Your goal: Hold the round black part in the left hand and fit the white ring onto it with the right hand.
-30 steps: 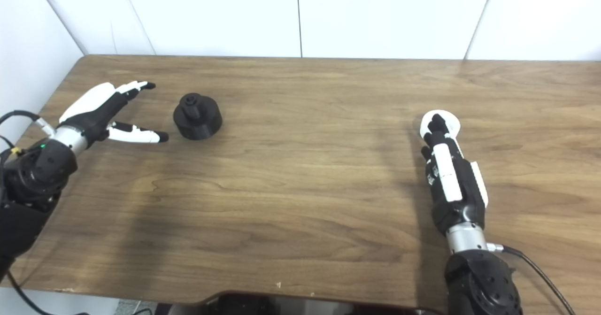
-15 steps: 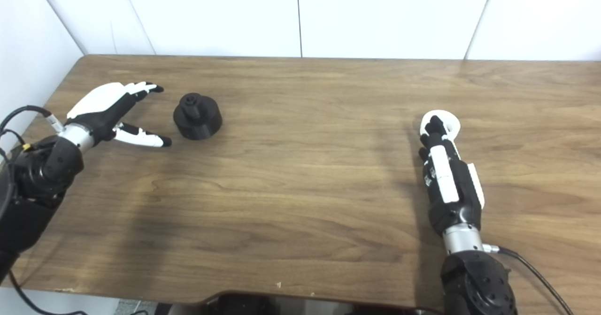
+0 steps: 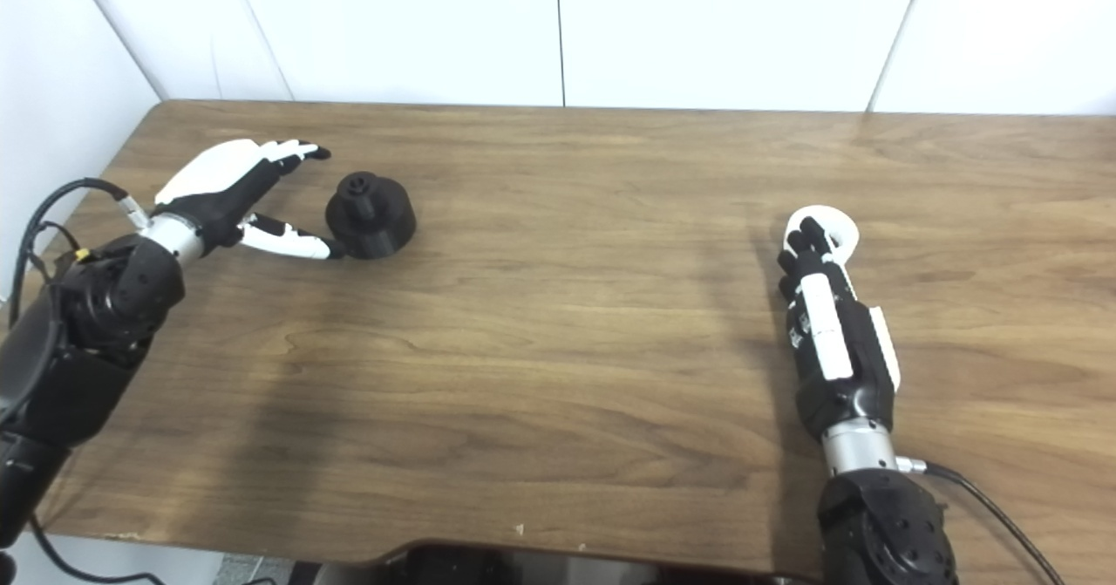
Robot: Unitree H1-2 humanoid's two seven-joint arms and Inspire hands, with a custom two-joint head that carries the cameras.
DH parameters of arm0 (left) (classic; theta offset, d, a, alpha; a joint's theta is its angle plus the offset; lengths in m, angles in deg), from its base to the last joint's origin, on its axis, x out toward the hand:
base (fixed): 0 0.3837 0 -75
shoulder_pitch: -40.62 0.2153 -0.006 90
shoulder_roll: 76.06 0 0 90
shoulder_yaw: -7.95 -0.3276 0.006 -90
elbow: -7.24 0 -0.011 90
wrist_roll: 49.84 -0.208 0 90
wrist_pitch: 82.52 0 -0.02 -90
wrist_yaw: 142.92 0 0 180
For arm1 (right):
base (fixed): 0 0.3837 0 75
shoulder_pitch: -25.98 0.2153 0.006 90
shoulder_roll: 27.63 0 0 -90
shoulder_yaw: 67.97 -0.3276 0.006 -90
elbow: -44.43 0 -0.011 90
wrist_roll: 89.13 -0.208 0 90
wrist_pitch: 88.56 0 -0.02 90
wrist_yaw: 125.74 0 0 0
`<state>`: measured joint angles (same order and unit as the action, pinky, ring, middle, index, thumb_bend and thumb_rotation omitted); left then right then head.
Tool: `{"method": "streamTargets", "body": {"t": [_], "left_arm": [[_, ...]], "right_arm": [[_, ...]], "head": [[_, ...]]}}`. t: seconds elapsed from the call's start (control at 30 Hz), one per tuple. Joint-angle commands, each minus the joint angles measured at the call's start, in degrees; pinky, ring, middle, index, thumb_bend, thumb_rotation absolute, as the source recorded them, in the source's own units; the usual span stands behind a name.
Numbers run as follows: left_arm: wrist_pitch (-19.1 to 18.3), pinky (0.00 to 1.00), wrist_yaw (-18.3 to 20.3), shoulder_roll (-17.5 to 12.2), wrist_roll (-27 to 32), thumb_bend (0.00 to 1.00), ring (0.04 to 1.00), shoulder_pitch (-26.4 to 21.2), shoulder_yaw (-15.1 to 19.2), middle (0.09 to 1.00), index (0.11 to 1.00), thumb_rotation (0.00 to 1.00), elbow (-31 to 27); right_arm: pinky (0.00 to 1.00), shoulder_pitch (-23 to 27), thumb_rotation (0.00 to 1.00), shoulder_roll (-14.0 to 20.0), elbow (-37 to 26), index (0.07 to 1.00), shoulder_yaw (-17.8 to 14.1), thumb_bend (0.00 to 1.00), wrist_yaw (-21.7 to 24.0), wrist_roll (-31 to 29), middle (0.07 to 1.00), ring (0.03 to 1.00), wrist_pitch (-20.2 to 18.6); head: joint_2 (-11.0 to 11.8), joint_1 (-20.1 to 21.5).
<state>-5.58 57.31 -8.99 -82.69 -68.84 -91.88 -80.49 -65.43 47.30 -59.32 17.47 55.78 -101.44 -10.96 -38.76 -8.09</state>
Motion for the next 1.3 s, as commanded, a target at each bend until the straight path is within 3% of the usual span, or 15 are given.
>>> {"method": "streamTargets", "body": {"t": [0.0, 0.4, 0.77, 1.27], "left_arm": [[-0.28, 0.87, -0.84, -0.54, -0.41, 0.99, 1.0, -3.53, 0.76, 0.983, 0.927, 0.41, -0.51], [0.35, 0.85, 0.36, 0.51, -1.36, 1.0, 1.0, -4.9, -1.07, 0.987, 0.907, 0.44, 2.44], [0.92, 0.9, -0.19, 1.11, -0.83, 0.99, 1.0, -5.24, -1.56, 0.978, 0.881, 0.43, 4.22], [0.68, 0.86, -0.92, 1.7, -2.06, 1.0, 1.0, -5.24, -2.27, 0.979, 0.88, 0.42, 5.72]], "right_arm": [[1.0, 0.42, 0.72, -0.71, -1.75, 0.951, -0.2, 0.64, 0.09, -0.67, 0.956, 0.972, 2.58], [1.0, 0.19, 0.71, -0.36, -2.26, 0.945, -0.63, 0.63, 0.2, -0.89, 0.959, 0.976, 2.57], [1.0, 0.07, 0.72, 0.37, -3.06, 0.955, -0.63, 0.62, 0.81, -1.44, 0.977, 0.99, 1.88], [1.0, -0.48, 0.76, 1.56, -3.65, 0.961, -0.46, 0.6, 1.44, -1.11, 0.972, 0.983, 2.01]], "head": [[-0.06, -0.03], [-0.05, -0.26], [-0.08, -0.25], [-0.15, -0.57]]}}
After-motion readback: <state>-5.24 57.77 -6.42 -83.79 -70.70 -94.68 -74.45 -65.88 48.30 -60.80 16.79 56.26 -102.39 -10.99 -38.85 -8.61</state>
